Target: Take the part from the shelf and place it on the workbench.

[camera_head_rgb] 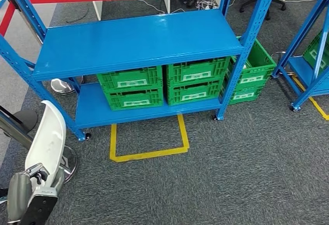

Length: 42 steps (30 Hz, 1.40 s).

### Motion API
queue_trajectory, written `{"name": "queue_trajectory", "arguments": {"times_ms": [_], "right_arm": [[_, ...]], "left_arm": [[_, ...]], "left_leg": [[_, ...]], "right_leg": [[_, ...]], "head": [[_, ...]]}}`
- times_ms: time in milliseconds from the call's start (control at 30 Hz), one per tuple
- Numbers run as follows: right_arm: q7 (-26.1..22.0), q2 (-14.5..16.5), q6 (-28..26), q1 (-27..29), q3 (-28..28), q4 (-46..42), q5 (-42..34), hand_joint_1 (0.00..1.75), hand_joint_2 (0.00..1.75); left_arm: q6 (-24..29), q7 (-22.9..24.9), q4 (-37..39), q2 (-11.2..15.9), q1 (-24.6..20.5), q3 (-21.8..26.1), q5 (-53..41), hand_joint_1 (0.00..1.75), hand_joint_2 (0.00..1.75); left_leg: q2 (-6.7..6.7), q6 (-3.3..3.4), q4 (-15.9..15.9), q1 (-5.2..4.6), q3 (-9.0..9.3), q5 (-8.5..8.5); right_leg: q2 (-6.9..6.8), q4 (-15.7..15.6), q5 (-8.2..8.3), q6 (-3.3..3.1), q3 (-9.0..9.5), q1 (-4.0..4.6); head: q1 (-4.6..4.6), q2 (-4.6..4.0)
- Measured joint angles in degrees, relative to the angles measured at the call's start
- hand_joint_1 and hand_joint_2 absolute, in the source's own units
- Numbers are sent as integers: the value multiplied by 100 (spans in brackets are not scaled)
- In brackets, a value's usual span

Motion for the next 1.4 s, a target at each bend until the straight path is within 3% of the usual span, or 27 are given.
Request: {"name": "queue_trajectory", "arguments": {"times_ms": [33,67,100,167,233,333,367,400,500,533,567,600,633,700,733,800,867,900,933,1033,1067,1100,1167,1233,1300,1333,1400], "right_arm": [[0,-1,-3,1,6,-1,-5,0,175],[0,0,-7,5,16,-4,-10,0,175],[0,0,-11,14,30,-14,-15,0,175],[2,1,-32,47,68,-56,-43,0,175],[7,1,-70,76,104,-115,-96,0,175],[43,1,-143,134,154,-204,-200,0,175],[72,1,-186,176,175,-239,-253,0,175],[111,0,-244,228,208,-286,-326,0,175],[242,0,-405,367,333,-432,-542,0,175],[277,0,-446,398,372,-474,-602,0,175],[304,-1,-479,428,404,-514,-654,0,175],[330,-1,-512,463,440,-559,-699,0,175],[353,-1,-543,506,476,-609,-741,0,175],[385,-1,-591,573,546,-712,-809,0,175],[397,-1,-608,594,579,-764,-840,0,175],[419,1,-635,625,650,-851,-909,0,175],[449,2,-676,683,715,-912,-969,0,175],[470,1,-705,718,740,-939,-995,0,175],[491,1,-733,752,768,-966,-1019,0,175],[529,2,-791,838,853,-1049,-1073,0,175],[536,2,-799,856,878,-1069,-1086,0,175],[542,2,-804,868,899,-1086,-1098,0,175],[550,2,-808,883,935,-1116,-1117,0,175],[554,3,-809,893,967,-1147,-1132,0,175],[555,5,-809,909,991,-1181,-1145,0,175],[556,6,-810,919,998,-1195,-1150,0,175],[557,6,-811,945,1007,-1220,-1153,0,175]], "left_arm": [[0,0,1,0,-1,-3,0,175,175],[0,0,1,0,-3,-6,0,175,175],[-1,-1,1,0,-7,-8,1,175,175],[-2,-4,1,-1,-23,-14,7,175,175],[-5,-11,1,-3,-46,-20,16,175,175],[-22,-38,7,-3,-82,-23,28,175,175],[-31,-61,11,-4,-101,-25,38,175,175],[-44,-91,19,-8,-122,-29,51,175,175],[-78,-186,51,-19,-183,-52,103,175,175],[-94,-206,65,-21,-207,-60,120,175,175],[-108,-221,78,-24,-233,-65,132,175,175],[-121,-230,91,-30,-257,-75,140,175,175],[-133,-236,103,-37,-281,-87,147,175,175],[-148,-249,119,-54,-310,-105,155,175,175],[-160,-254,122,-61,-319,-108,156,175,175],[-199,-275,127,-67,-347,-110,157,175,175],[-244,-301,134,-69,-388,-119,162,175,175],[-268,-310,141,-70,-401,-129,166,175,175],[-289,-313,149,-71,-407,-140,170,175,175],[-335,-315,178,-74,-429,-170,174,175,175],[-348,-315,188,-74,-442,-177,174,175,175],[-361,-315,199,-74,-452,-183,174,175,175],[-384,-315,214,-76,-466,-188,175,175,175],[-411,-315,219,-79,-489,-193,175,175,175],[-437,-322,220,-81,-521,-202,182,175,175],[-446,-326,221,-83,-532,-205,186,175,175],[-461,-333,230,-91,-546,-212,191,175,175]], "left_leg": [[0,-13,235,7,14,-26],[0,-21,283,14,106,78],[0,-21,115,21,292,251],[-5,5,-625,23,824,479],[-14,60,-1244,11,1190,435],[-13,136,-1418,-8,1181,413],[-2,178,-1429,1,1129,451],[9,229,-1439,14,1064,502],[42,326,-1443,19,840,692],[52,331,-1437,9,755,760],[61,332,-1427,-1,667,826],[68,332,-1413,-13,573,892],[72,329,-1396,-24,474,959],[67,308,-1358,-42,309,1077],[62,288,-1338,-54,248,1133],[65,238,-1326,-63,192,1257],[63,181,-1341,-52,164,1367],[51,147,-1324,-42,136,1324],[38,109,-1227,-34,94,1147],[21,16,-354,-6,-47,183],[21,3,-5,-1,-56,25],[21,0,248,1,-27,17],[18,26,224,-1,242,346],[11,101,-531,-23,841,522],[6,176,-1316,-55,1342,378],[6,202,-1493,-72,1421,322],[23,254,-1578,-72,1362,383]], "right_leg": [[-5,42,41,3,-77,1],[-8,96,79,10,-162,1],[-9,155,110,20,-251,0],[-5,271,151,50,-411,5],[1,344,203,100,-510,19],[8,362,343,195,-611,23],[19,391,309,231,-661,20],[31,493,169,262,-729,16],[54,1386,-648,314,-995,-6],[54,1748,-827,320,-1051,-7],[55,1991,-875,319,-1051,-7],[54,2087,-799,311,-982,-6],[55,1994,-622,296,-816,-5],[58,1280,-305,245,-240,1],[62,774,-283,219,118,9],[71,94,-399,180,533,32],[63,-34,-392,129,519,43],[51,-26,-339,88,459,40],[36,-19,-273,39,385,33],[7,3,-49,-45,112,36],[4,28,22,-48,17,43],[2,63,85,-47,-80,50],[0,175,192,-35,-302,60],[5,298,278,-5,-513,71],[6,365,368,48,-628,74],[4,371,419,81,-657,72],[14,382,483,150,-717,62]], "head": [[1,0],[-1,0],[0,0],[-1,0],[4,0],[5,0],[7,0],[21,0],[62,0],[62,0],[61,0],[61,0],[61,0],[61,0],[62,0],[59,0],[66,1],[73,2],[64,2],[31,0],[26,0],[27,0],[27,0],[28,0],[31,0],[33,0],[32,0]]}}
